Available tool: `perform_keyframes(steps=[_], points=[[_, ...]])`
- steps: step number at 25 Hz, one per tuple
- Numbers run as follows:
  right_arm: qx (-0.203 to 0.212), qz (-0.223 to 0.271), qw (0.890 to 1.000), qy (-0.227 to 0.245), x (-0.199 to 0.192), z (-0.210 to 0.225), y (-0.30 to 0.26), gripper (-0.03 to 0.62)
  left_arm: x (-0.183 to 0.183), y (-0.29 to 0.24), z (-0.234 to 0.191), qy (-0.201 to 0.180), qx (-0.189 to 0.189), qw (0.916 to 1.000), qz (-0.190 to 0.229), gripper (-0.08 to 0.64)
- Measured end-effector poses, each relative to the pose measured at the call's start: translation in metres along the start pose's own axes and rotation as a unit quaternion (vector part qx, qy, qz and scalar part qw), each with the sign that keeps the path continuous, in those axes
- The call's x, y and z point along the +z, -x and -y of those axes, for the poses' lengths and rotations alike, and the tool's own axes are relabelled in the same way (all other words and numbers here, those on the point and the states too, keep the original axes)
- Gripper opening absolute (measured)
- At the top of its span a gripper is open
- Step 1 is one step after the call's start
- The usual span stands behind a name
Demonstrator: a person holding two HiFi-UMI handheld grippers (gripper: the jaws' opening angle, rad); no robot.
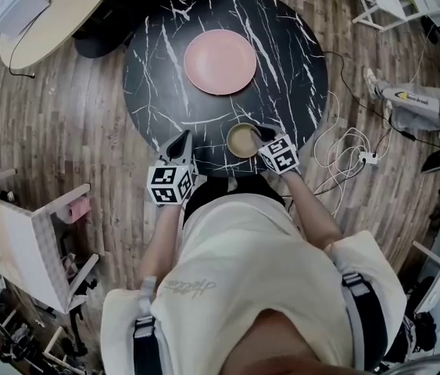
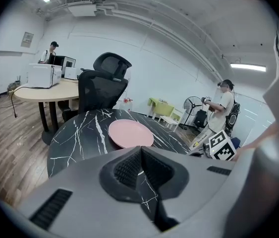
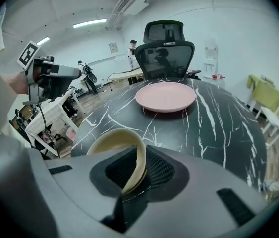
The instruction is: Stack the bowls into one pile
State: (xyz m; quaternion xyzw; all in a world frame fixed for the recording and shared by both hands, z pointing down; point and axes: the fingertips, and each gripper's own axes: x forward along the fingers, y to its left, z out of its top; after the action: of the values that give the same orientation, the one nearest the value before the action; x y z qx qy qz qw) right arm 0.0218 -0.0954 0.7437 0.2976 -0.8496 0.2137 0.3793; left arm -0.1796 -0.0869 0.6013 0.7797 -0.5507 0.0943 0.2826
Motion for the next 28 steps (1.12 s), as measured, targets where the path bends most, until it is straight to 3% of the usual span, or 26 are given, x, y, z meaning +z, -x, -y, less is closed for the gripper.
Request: perform_keyframes(steps=[15, 28], points=[[0.004, 0.014, 1.000, 0.008, 0.005, 0.011, 0.011, 0.052, 0.003, -0.007, 0.007, -0.001, 0.004, 1.0000, 0.003, 0.020], [0.002, 0.082, 0.996, 0.021, 0.045, 0.027, 0.053, 0.044, 0.023, -0.024, 0.032, -0.024, -0.012, 0.9994, 0.020, 0.020]])
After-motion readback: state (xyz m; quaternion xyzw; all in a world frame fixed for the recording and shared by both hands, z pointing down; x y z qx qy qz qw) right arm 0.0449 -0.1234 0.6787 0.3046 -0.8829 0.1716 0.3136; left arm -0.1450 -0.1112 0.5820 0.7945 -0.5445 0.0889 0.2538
